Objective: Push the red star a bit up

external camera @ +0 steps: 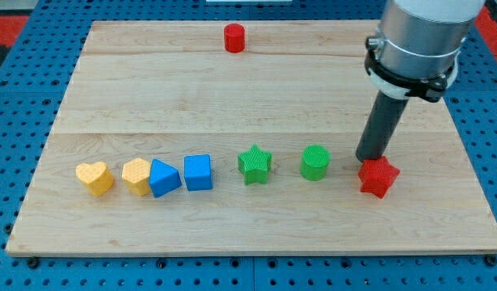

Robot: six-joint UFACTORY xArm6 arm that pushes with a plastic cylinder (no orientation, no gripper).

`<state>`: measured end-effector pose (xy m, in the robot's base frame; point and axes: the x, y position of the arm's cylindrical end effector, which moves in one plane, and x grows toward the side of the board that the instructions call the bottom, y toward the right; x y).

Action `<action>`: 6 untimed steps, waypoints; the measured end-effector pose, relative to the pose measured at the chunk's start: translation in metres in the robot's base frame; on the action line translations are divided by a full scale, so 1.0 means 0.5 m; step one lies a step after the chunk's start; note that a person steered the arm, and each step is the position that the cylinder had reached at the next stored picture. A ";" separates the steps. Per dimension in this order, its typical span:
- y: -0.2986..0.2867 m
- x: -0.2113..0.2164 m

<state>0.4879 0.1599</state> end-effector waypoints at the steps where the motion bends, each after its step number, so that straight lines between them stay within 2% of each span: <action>1: 0.085 -0.053; 2: 0.213 0.031; 3: 0.153 0.199; 4: 0.040 0.196; 6: 0.103 0.140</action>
<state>0.5581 0.2113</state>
